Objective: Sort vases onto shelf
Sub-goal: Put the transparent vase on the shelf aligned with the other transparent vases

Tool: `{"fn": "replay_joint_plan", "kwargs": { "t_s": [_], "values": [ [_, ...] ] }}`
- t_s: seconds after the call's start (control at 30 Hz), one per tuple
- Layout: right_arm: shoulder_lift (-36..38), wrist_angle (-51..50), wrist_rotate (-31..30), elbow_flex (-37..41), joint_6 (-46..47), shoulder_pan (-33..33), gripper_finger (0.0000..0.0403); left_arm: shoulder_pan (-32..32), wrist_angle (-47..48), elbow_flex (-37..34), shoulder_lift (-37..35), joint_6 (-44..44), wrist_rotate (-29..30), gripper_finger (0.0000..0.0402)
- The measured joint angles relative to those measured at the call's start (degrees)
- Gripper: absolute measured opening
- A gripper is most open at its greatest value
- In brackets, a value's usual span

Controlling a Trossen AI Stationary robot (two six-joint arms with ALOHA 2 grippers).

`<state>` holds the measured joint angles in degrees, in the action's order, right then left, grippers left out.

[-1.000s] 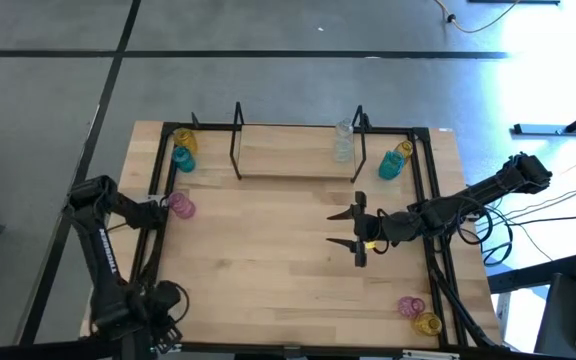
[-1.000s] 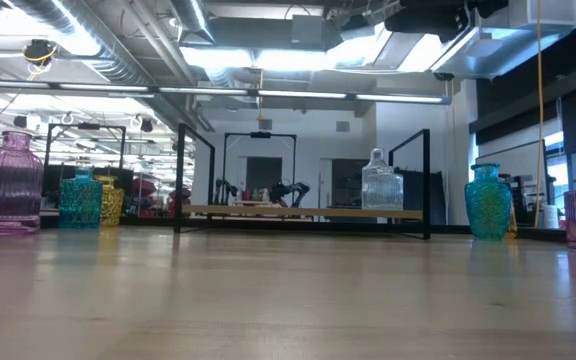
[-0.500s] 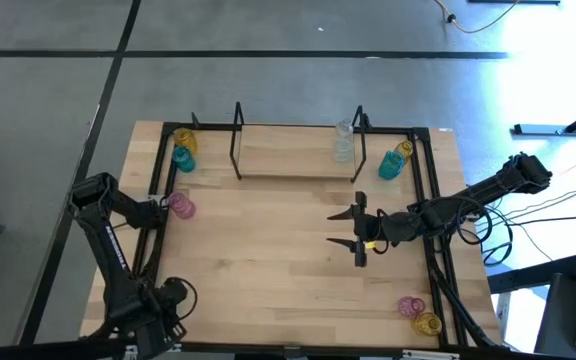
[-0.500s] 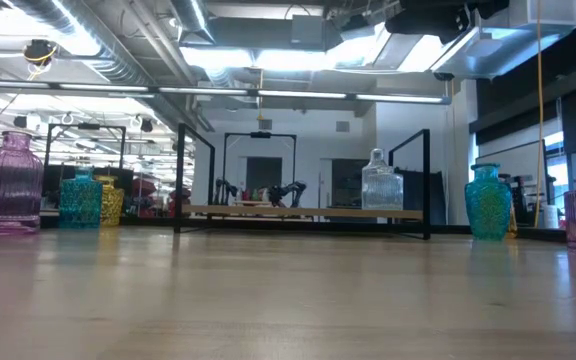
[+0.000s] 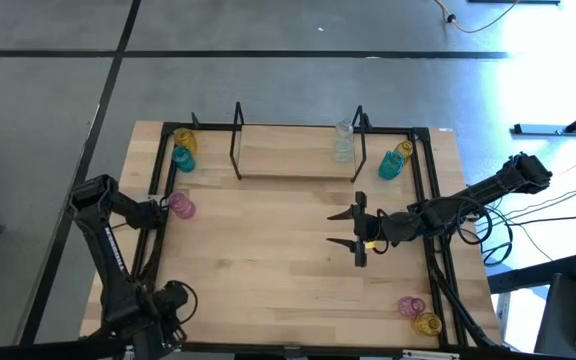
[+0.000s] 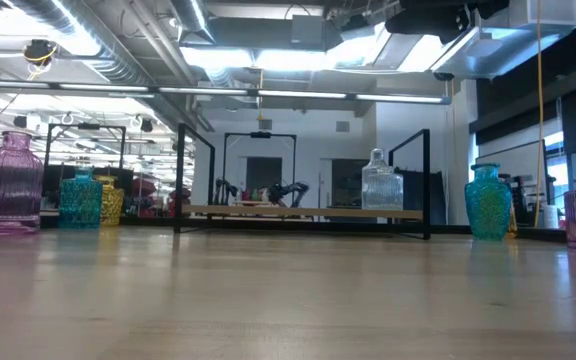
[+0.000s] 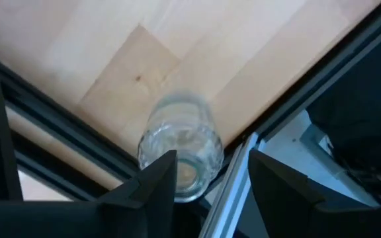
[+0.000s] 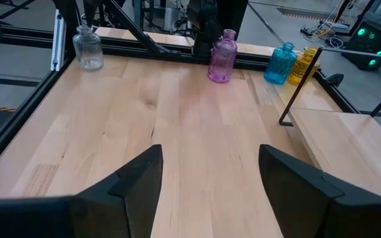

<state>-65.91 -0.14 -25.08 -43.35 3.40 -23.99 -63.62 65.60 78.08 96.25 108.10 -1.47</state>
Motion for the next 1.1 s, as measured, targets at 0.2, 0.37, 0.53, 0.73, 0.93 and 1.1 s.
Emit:
{"fn": "replay_joint_plan", "kwargs": {
  "t_s": [0.2, 0.37, 0.53, 0.73, 0.93, 1.1],
  "values": [
    [0.01, -0.02, 0.0, 0.0, -0.02, 0.0, 0.0237, -1.73, -0.5, 0.0, -0.02, 4.33, -2.17, 0.018],
    [0.0, -0.04, 0.0, 0.0, -0.02, -0.02, 0.0237, -2.9, -1.01, -0.64, -0.08, 5.45, -0.53, 0.018],
    [0.02, -0.07, 0.02, 0.0, -0.04, 0.0, 0.0237, -2.68, -3.72, -3.45, -0.31, 5.5, -3.82, 0.018],
    [0.02, -0.15, 0.02, 0.0, -0.06, 0.0, 0.0237, -1.38, -5.38, -3.26, -0.15, 2.53, -3.48, 0.018],
    [0.01, -0.25, 0.03, 0.0, -0.06, -0.02, 0.0237, -1.15, -3.6, -3.26, -0.15, 2.25, -2.55, 0.018],
    [0.02, -0.5, 0.04, 0.01, -0.04, -0.02, 0.0237, -1.15, -3.61, -3.26, -0.15, 2.22, -2.47, 0.018]
  ]
}}
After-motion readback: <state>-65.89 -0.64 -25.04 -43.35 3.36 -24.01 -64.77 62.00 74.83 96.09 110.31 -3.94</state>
